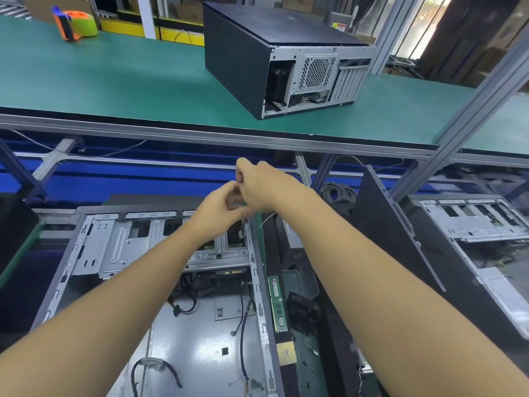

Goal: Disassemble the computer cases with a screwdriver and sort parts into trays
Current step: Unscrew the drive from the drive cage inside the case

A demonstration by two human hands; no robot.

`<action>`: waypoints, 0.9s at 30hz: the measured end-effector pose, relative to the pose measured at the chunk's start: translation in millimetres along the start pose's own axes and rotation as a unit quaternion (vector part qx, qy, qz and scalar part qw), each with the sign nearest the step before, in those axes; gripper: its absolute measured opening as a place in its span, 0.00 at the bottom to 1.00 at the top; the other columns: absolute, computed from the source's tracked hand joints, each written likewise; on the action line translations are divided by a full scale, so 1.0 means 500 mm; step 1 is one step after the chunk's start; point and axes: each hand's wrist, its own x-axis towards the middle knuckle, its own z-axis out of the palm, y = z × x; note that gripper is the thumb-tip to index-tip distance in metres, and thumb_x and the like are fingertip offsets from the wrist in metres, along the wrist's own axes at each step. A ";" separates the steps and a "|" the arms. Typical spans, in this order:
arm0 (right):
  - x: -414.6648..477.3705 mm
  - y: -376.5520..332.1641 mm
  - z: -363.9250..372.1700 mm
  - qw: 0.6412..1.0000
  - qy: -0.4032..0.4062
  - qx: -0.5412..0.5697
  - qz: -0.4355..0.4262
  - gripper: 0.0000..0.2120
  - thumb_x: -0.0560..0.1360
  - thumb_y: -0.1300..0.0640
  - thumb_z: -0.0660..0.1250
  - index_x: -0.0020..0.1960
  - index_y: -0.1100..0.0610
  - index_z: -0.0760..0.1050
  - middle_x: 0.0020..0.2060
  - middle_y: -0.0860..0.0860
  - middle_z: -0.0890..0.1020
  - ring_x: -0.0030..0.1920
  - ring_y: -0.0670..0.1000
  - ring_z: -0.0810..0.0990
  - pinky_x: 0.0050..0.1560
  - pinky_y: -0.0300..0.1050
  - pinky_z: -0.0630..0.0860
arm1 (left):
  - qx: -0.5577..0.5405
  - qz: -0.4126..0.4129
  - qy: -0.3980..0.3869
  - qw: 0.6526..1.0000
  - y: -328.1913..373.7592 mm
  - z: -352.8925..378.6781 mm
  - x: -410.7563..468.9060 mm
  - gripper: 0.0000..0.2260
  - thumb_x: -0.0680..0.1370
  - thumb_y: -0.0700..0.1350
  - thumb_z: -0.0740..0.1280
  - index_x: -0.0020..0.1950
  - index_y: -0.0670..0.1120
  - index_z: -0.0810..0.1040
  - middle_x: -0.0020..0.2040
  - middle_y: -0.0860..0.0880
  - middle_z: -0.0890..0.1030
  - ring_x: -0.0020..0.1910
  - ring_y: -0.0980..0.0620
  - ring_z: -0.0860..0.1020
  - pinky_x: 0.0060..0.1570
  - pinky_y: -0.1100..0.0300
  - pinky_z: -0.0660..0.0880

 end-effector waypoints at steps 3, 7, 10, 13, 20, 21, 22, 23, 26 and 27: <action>0.002 0.002 -0.013 0.998 -0.045 0.009 -0.034 0.10 0.77 0.63 0.63 0.54 0.50 0.70 0.54 0.52 0.67 0.44 0.57 0.73 0.34 0.46 0.66 | -0.006 -0.006 -0.010 1.000 -0.004 -0.015 -0.001 0.10 0.77 0.38 0.73 0.51 0.54 0.81 0.45 0.61 0.85 0.46 0.63 0.82 0.47 0.70 0.75; 0.002 0.000 0.004 0.999 0.002 0.039 0.009 0.21 0.79 0.41 0.61 0.67 0.51 0.67 0.56 0.53 0.70 0.51 0.60 0.75 0.43 0.51 0.71 | 0.049 -0.002 0.024 0.998 0.004 -0.010 0.007 0.10 0.70 0.40 0.77 0.44 0.53 0.81 0.37 0.57 0.84 0.35 0.62 0.80 0.35 0.72 0.73; 0.003 -0.015 0.008 0.993 0.058 0.003 0.101 0.29 0.81 0.34 0.54 0.66 0.59 0.67 0.47 0.53 0.71 0.46 0.59 0.72 0.37 0.50 0.66 | 0.119 -0.023 0.032 0.992 0.017 0.005 0.018 0.12 0.68 0.47 0.77 0.42 0.55 0.74 0.34 0.57 0.80 0.36 0.61 0.79 0.30 0.70 0.70; 0.005 -0.016 0.007 0.996 0.052 -0.024 0.069 0.18 0.84 0.47 0.56 0.65 0.59 0.68 0.48 0.54 0.73 0.46 0.59 0.74 0.41 0.52 0.69 | 0.144 -0.028 0.012 0.989 0.018 0.006 0.018 0.14 0.68 0.51 0.77 0.45 0.55 0.73 0.43 0.53 0.80 0.42 0.54 0.78 0.38 0.60 0.74; 0.004 -0.002 -0.014 0.999 -0.043 0.004 -0.033 0.11 0.76 0.63 0.63 0.54 0.49 0.72 0.55 0.52 0.67 0.51 0.57 0.71 0.41 0.47 0.68 | -0.020 -0.007 -0.044 0.999 0.003 -0.033 -0.007 0.11 0.76 0.37 0.72 0.51 0.53 0.82 0.44 0.60 0.86 0.46 0.63 0.83 0.46 0.73 0.75; 0.004 -0.001 -0.009 0.999 -0.041 0.009 -0.031 0.11 0.77 0.60 0.63 0.57 0.49 0.71 0.55 0.52 0.67 0.53 0.57 0.71 0.42 0.48 0.69 | -0.004 -0.004 -0.031 0.999 0.002 -0.031 -0.005 0.10 0.75 0.38 0.73 0.49 0.53 0.82 0.41 0.60 0.85 0.42 0.63 0.82 0.43 0.72 0.75; 0.005 -0.001 -0.004 0.999 -0.031 0.018 -0.023 0.12 0.78 0.55 0.63 0.61 0.50 0.70 0.56 0.52 0.68 0.53 0.57 0.72 0.42 0.49 0.69 | 0.020 -0.002 -0.018 1.000 0.002 -0.029 -0.001 0.09 0.74 0.40 0.75 0.48 0.53 0.81 0.40 0.58 0.85 0.40 0.60 0.81 0.42 0.68 0.76; 0.005 -0.001 0.001 1.000 -0.016 0.026 -0.008 0.15 0.79 0.49 0.62 0.64 0.52 0.68 0.57 0.53 0.69 0.52 0.58 0.74 0.41 0.49 0.69 | 0.046 -0.001 -0.007 0.999 0.002 -0.025 0.003 0.08 0.73 0.43 0.77 0.48 0.53 0.81 0.40 0.56 0.84 0.39 0.57 0.81 0.43 0.63 0.77; 0.008 -0.007 0.009 0.998 0.034 0.024 0.055 0.25 0.82 0.38 0.55 0.66 0.57 0.66 0.51 0.54 0.71 0.47 0.58 0.73 0.35 0.49 0.65 | 0.099 -0.026 0.012 0.995 0.002 -0.014 0.012 0.12 0.71 0.51 0.78 0.47 0.56 0.77 0.45 0.52 0.82 0.44 0.54 0.80 0.46 0.57 0.78; 0.010 -0.008 0.009 0.997 0.043 0.019 0.061 0.23 0.83 0.39 0.54 0.63 0.58 0.68 0.50 0.54 0.72 0.45 0.57 0.73 0.35 0.49 0.65 | 0.111 -0.031 0.012 0.993 0.002 -0.010 0.013 0.14 0.71 0.53 0.78 0.48 0.56 0.75 0.46 0.51 0.82 0.46 0.53 0.80 0.46 0.57 0.77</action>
